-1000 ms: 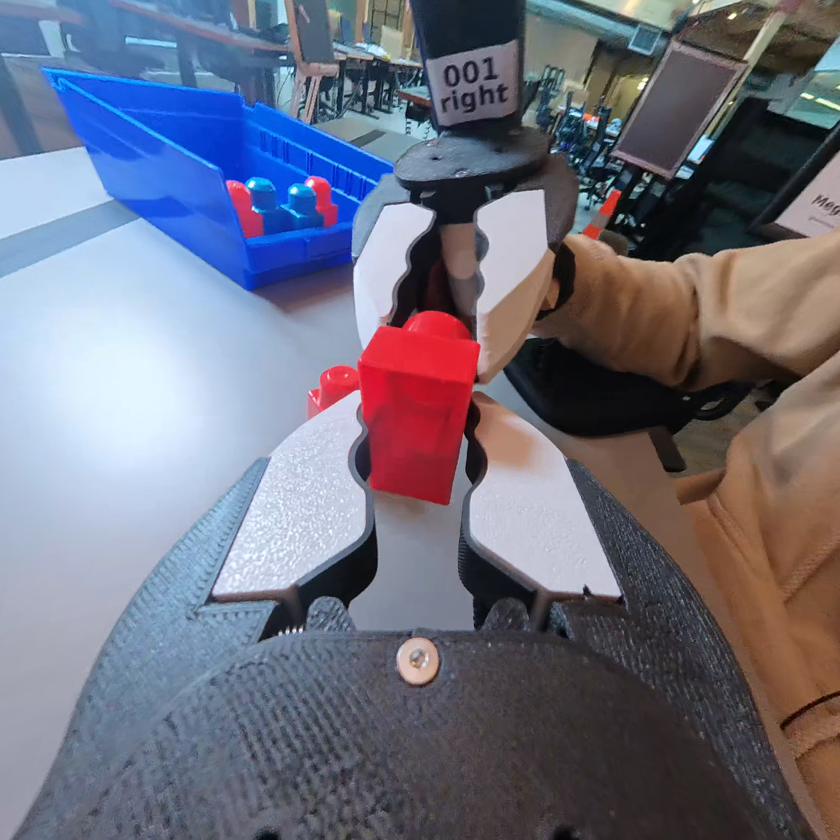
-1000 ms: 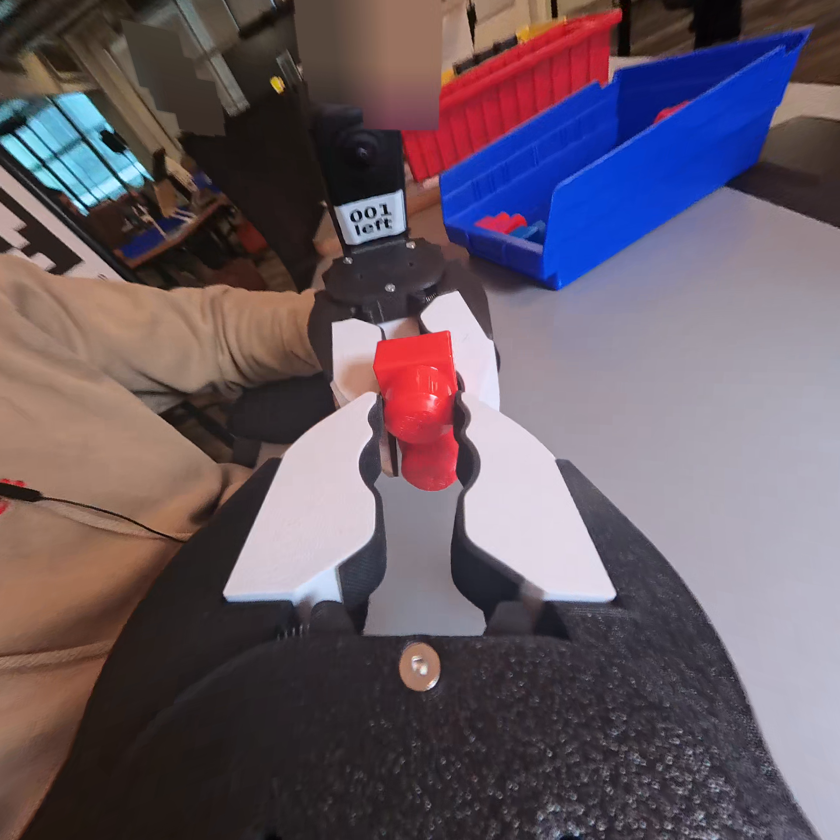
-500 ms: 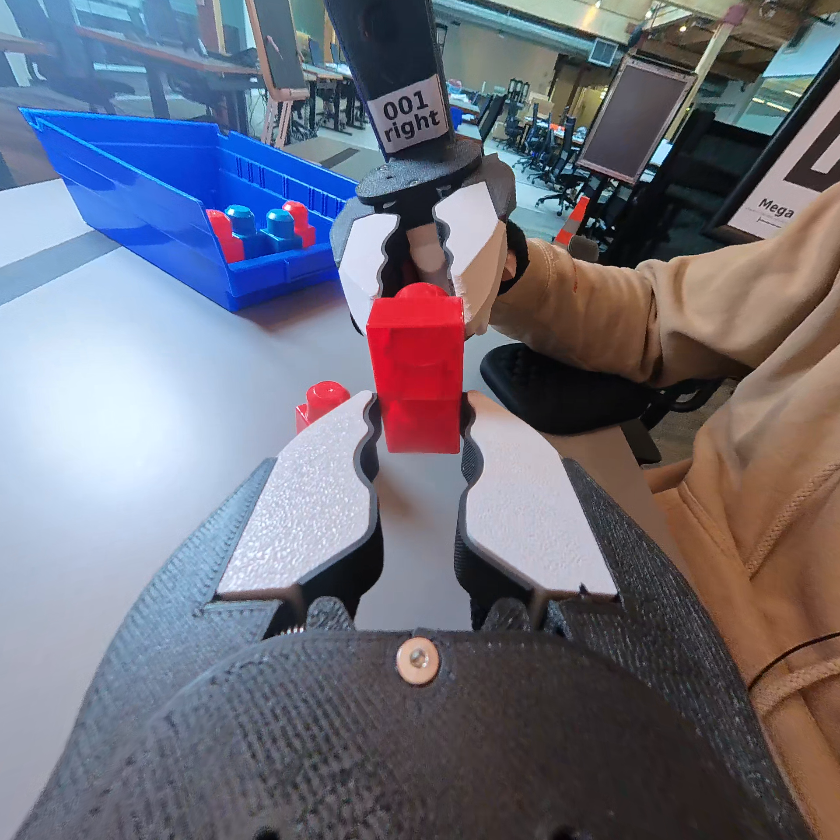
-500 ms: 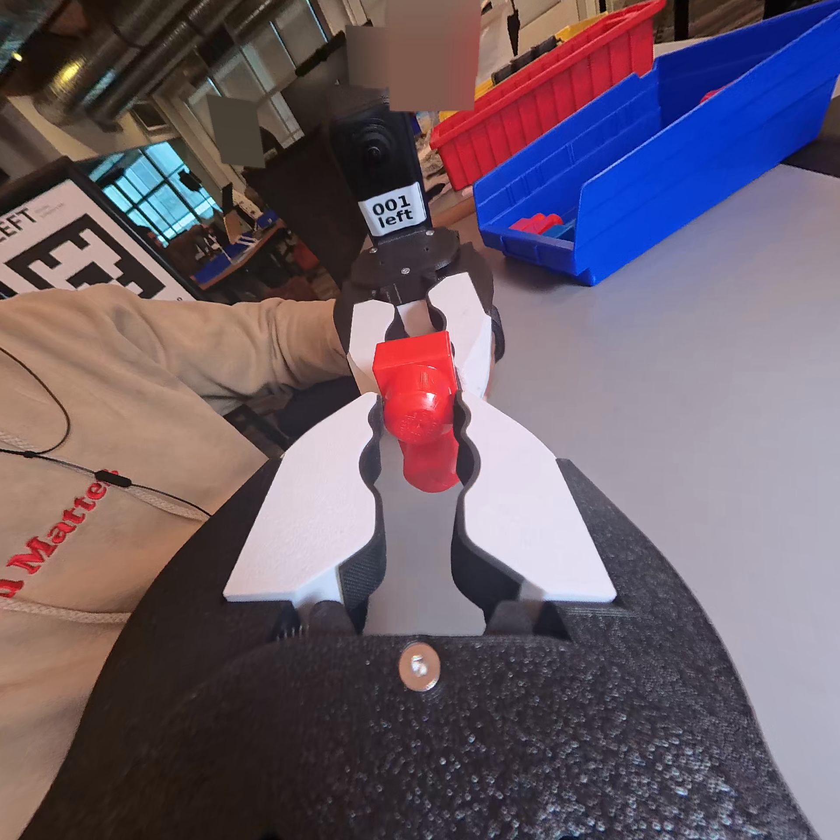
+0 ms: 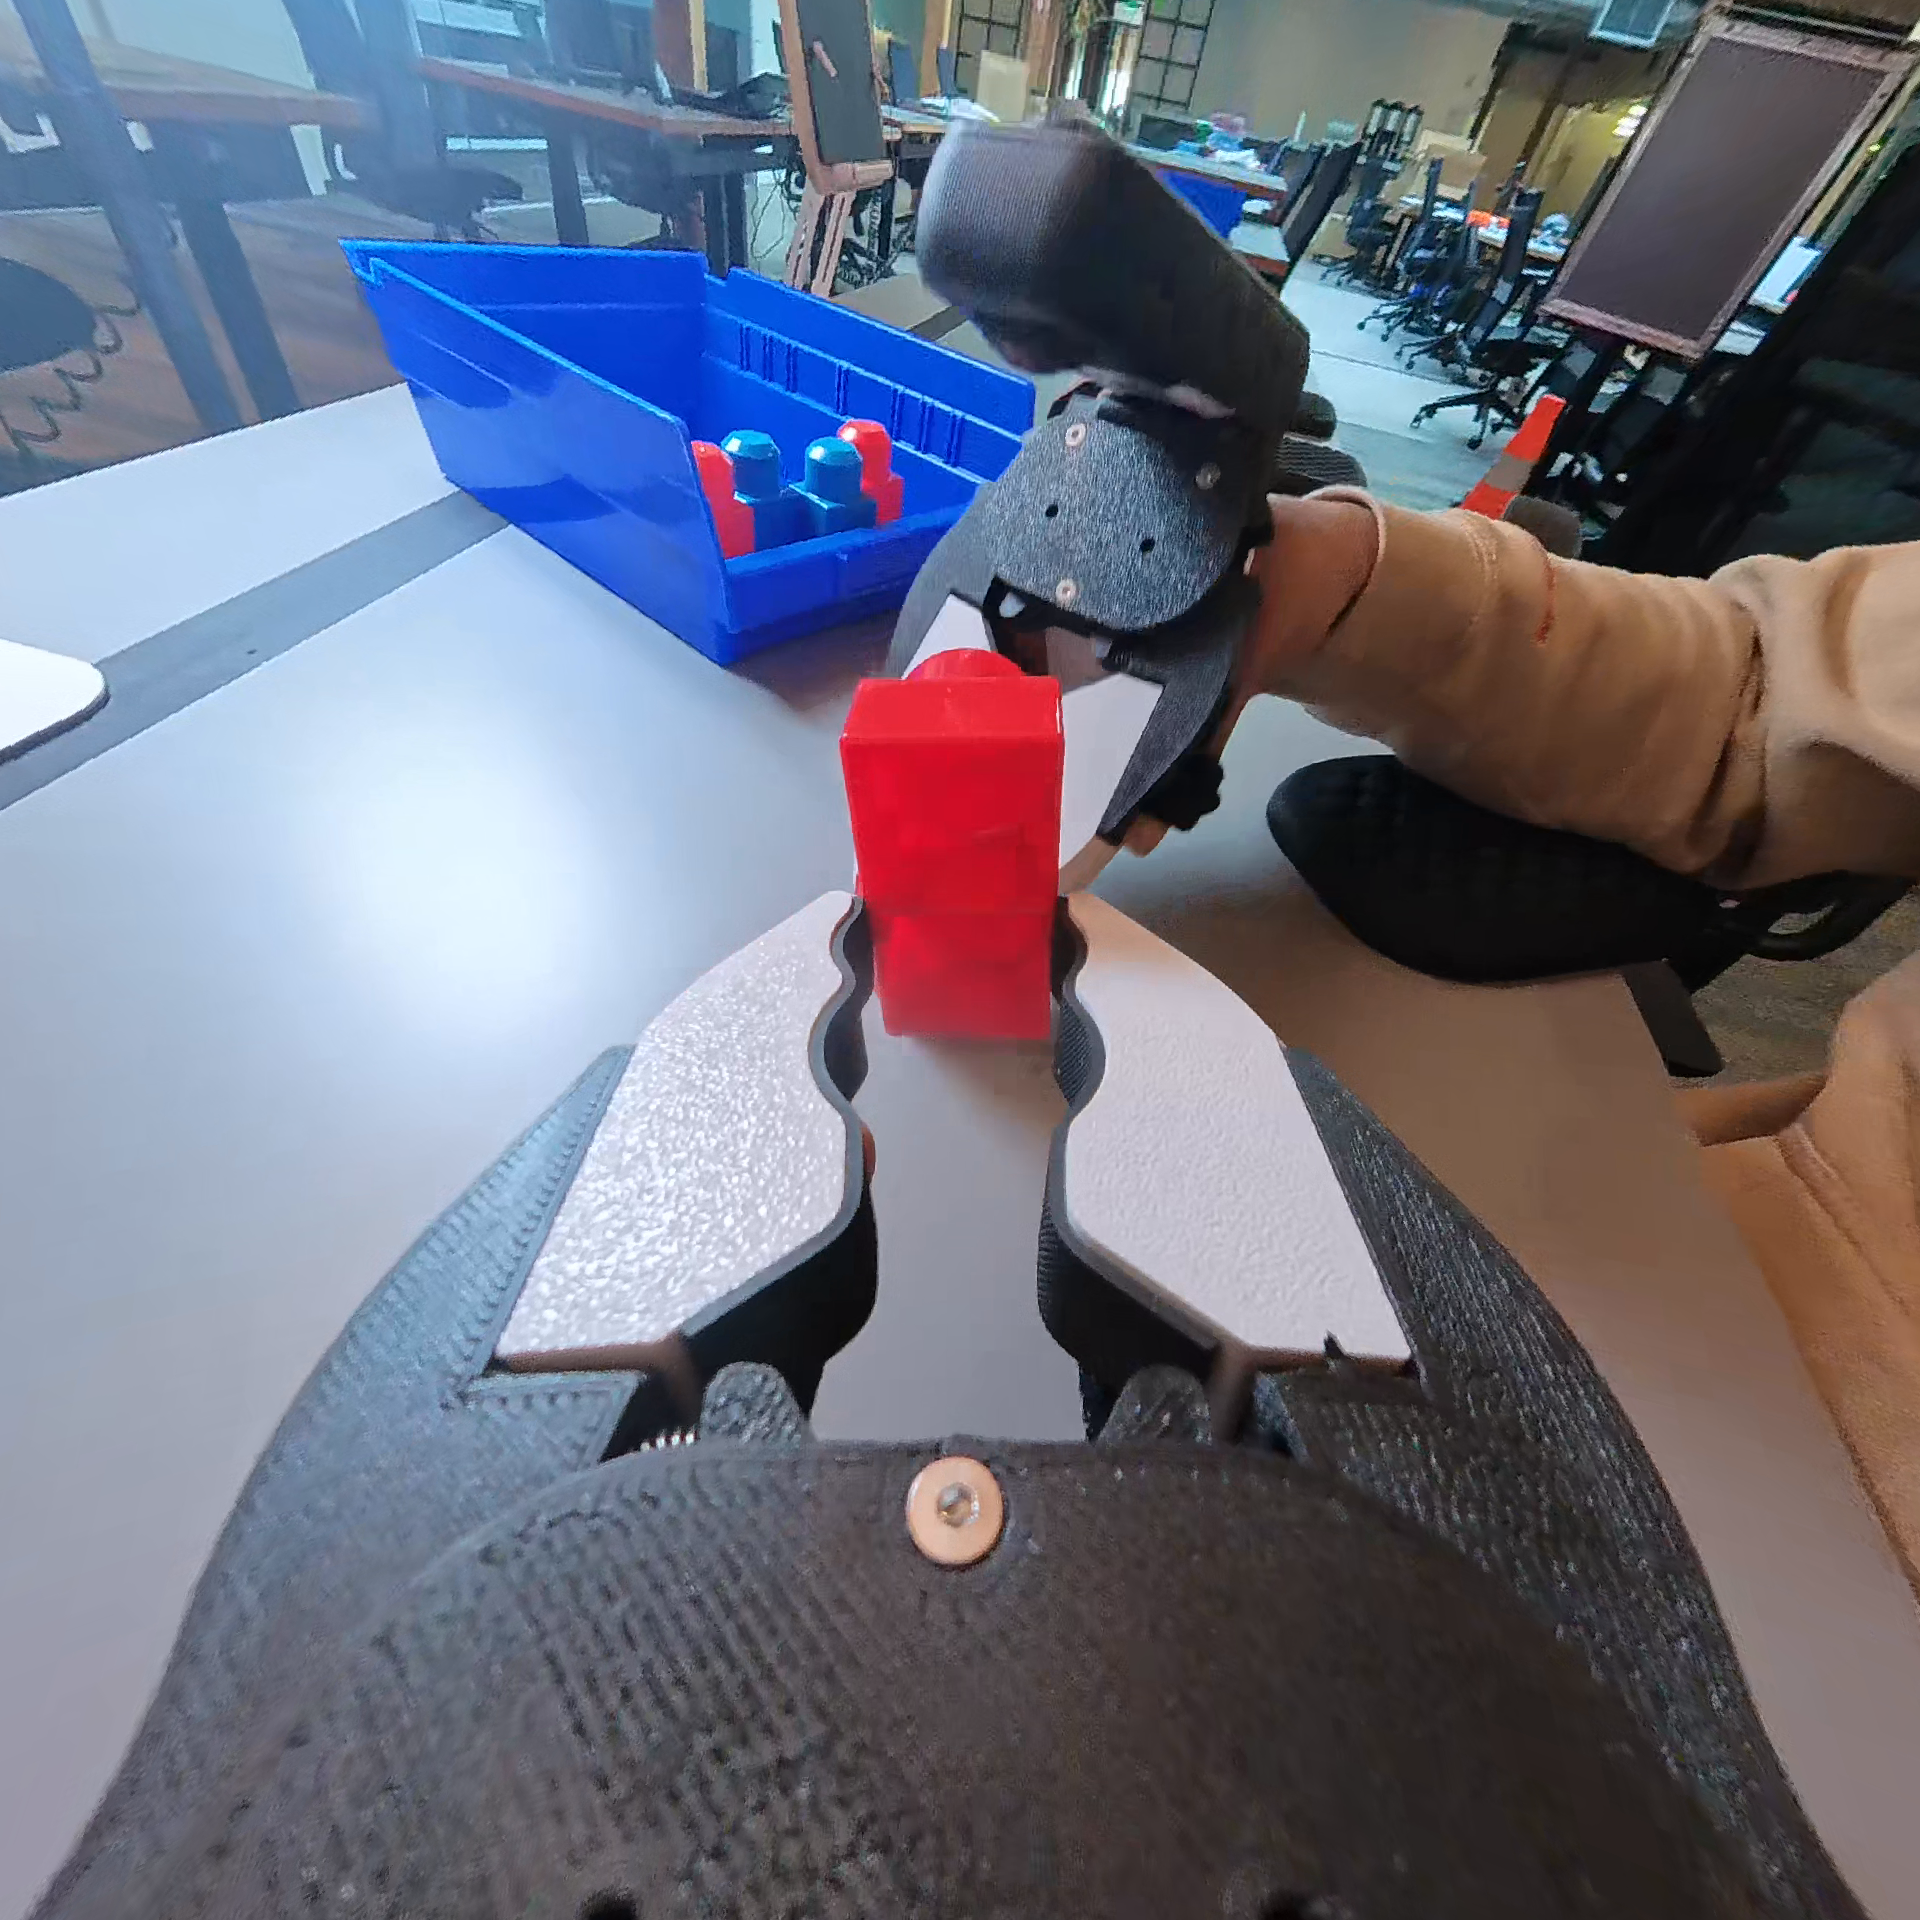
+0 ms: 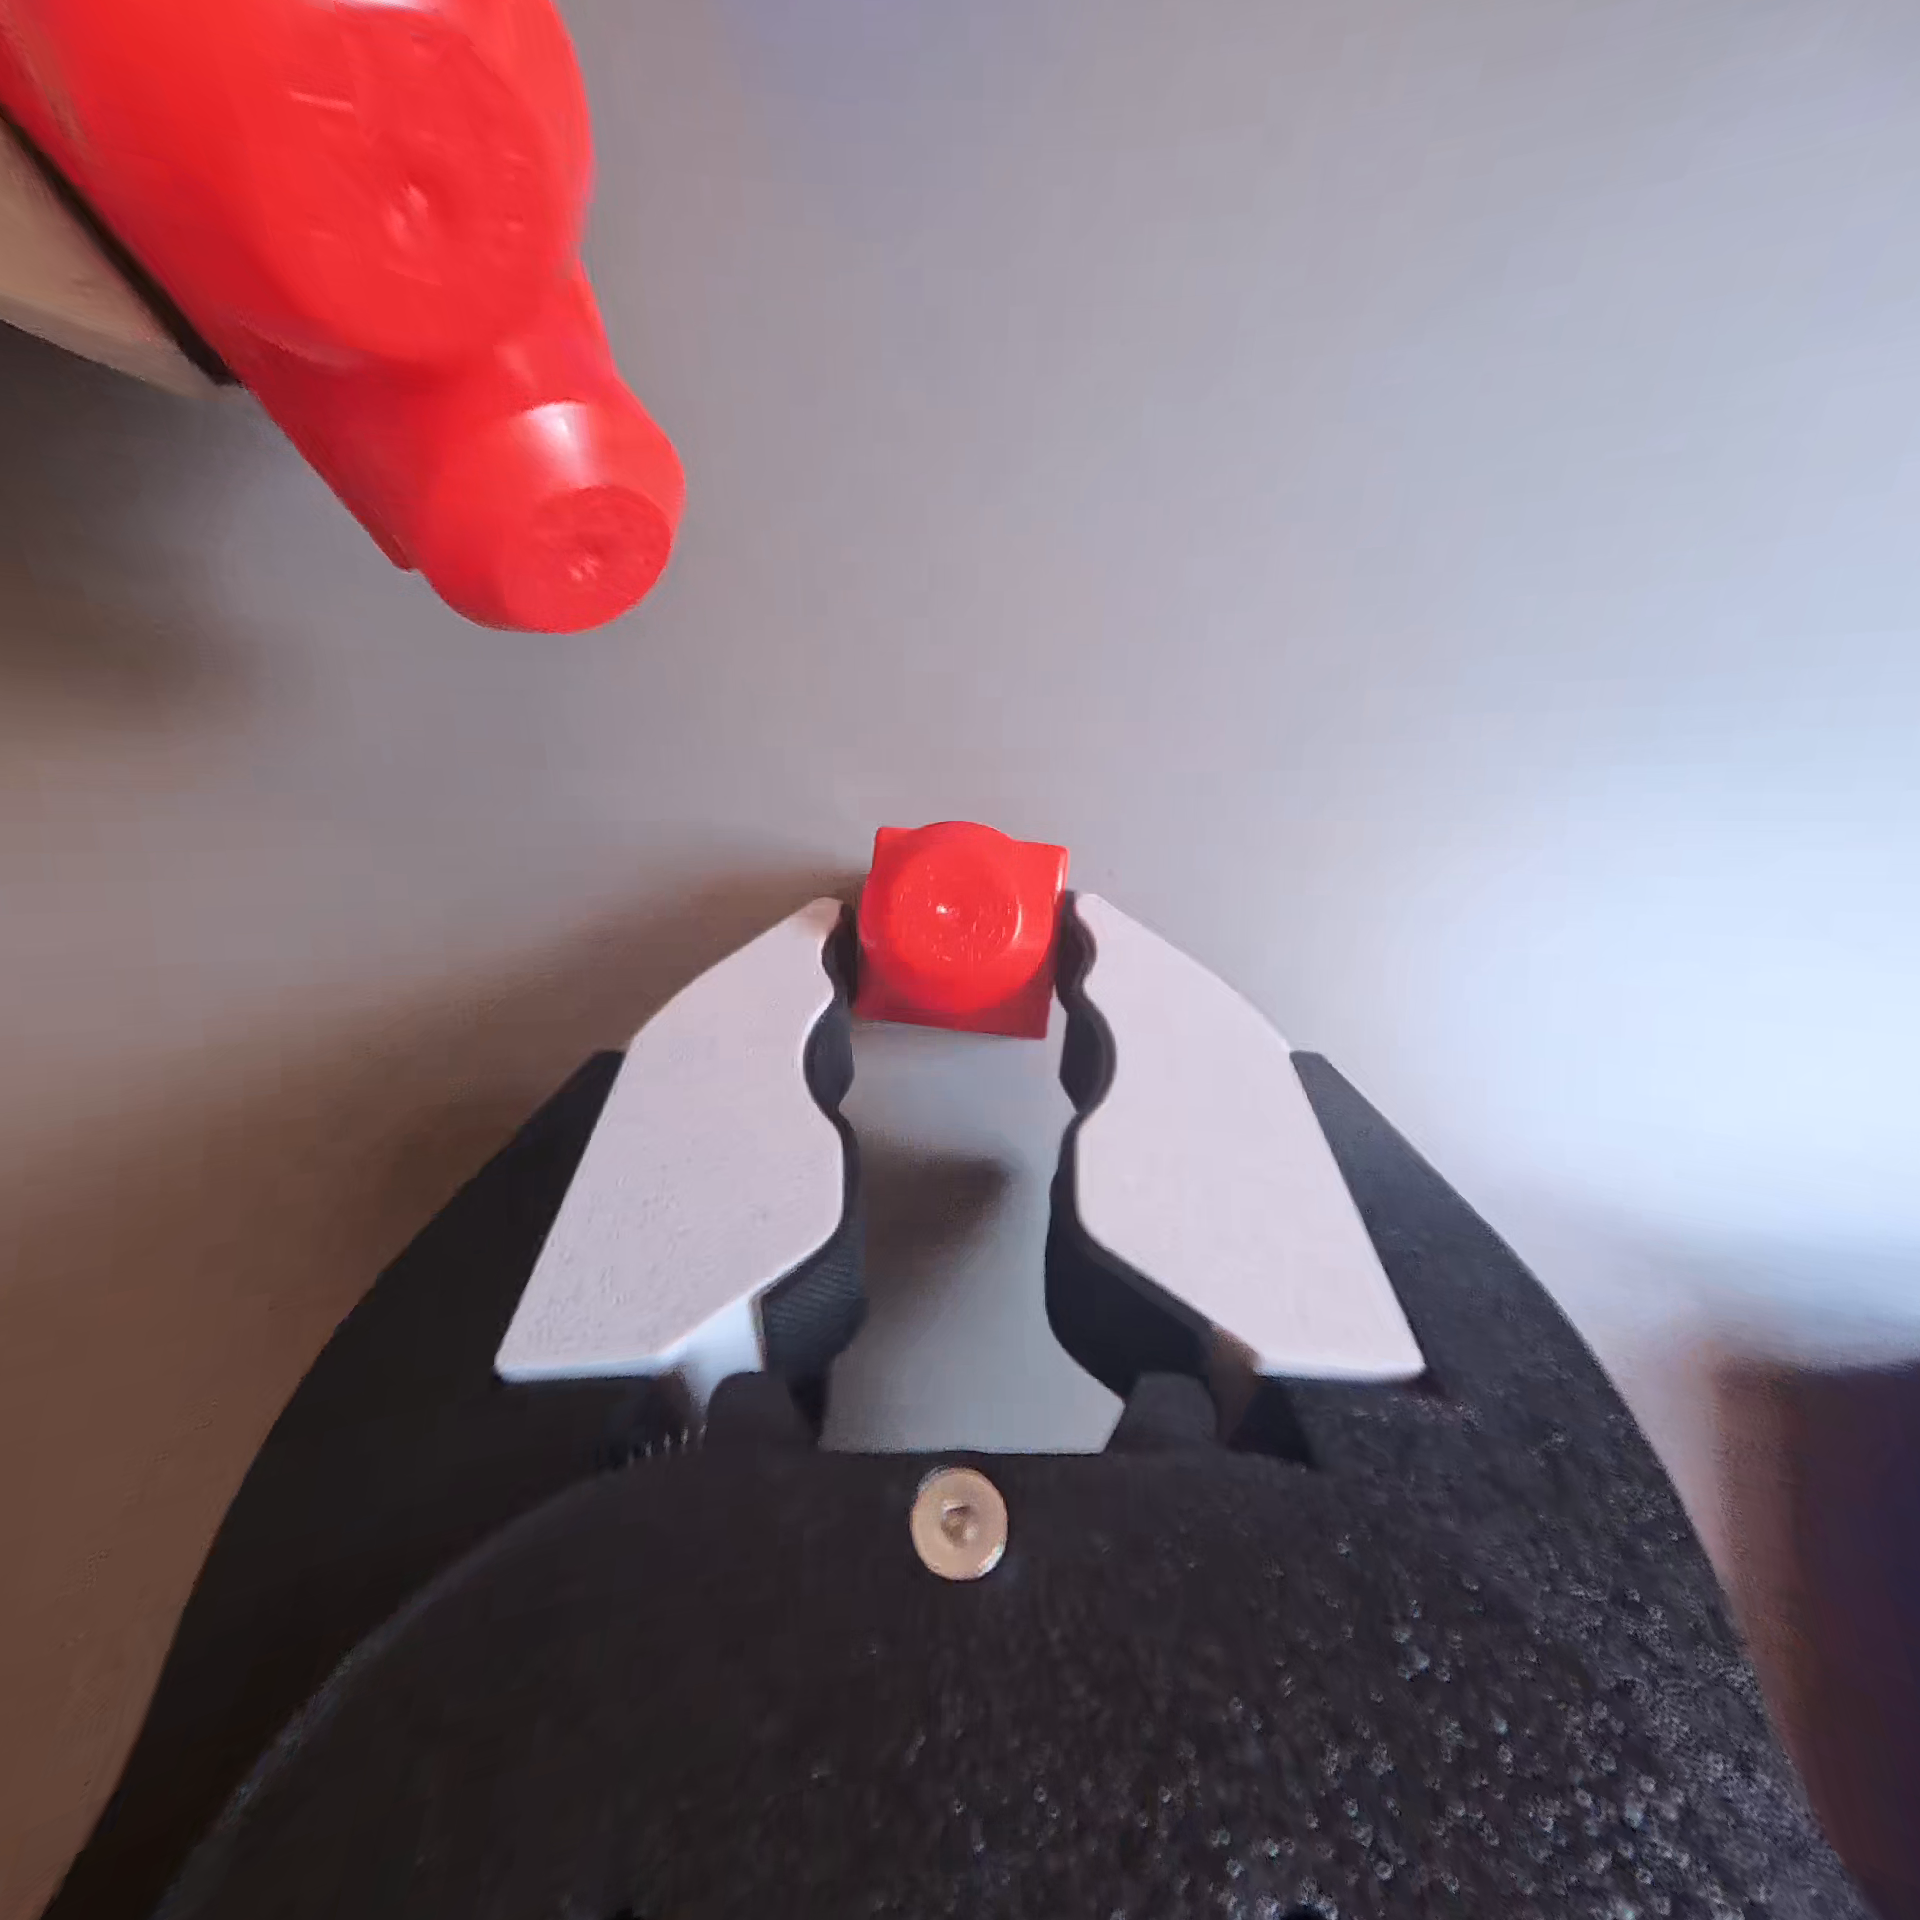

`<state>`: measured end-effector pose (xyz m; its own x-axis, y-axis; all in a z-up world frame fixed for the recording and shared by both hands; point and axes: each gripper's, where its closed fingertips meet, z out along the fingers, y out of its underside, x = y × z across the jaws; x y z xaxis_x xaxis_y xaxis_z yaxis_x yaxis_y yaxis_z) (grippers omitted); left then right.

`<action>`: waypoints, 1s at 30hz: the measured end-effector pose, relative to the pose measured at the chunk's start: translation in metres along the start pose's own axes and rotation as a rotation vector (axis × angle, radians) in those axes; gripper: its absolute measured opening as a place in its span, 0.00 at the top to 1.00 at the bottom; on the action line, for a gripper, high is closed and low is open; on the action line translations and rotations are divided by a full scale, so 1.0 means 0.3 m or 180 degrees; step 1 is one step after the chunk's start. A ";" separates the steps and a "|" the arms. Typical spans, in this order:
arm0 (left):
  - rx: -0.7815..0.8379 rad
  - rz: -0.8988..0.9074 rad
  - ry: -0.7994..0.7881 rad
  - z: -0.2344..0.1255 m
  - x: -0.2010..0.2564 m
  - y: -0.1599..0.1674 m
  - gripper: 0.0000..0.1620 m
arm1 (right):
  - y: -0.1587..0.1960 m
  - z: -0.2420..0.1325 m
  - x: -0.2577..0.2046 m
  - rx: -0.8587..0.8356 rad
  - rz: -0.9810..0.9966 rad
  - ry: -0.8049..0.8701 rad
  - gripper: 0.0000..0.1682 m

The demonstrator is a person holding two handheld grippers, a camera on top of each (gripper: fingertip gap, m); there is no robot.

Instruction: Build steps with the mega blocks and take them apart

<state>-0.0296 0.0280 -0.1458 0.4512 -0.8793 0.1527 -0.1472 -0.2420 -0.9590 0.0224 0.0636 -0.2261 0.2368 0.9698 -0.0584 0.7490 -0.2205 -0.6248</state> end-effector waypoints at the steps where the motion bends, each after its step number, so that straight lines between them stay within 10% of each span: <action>1: 0.0003 0.0001 -0.0015 -0.002 -0.004 0.002 0.79 | -0.005 0.006 0.002 0.0008 -0.0032 0.0027 0.78; 10: 0.0624 -0.0301 0.0486 -0.033 0.083 -0.113 0.79 | -0.366 -0.523 -0.119 0.3544 0.0144 -0.1435 0.78; 30: -0.0654 0.0155 0.0453 0.005 0.121 0.064 0.80 | -0.194 -0.200 -0.245 0.1567 -0.0494 -0.1501 0.78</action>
<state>-0.0147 -0.0078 -0.1592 0.3129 -0.9373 0.1534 -0.3481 -0.2635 -0.8997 -0.0016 -0.0009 -0.1387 -0.2277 0.9526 -0.2019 0.3585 -0.1108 -0.9269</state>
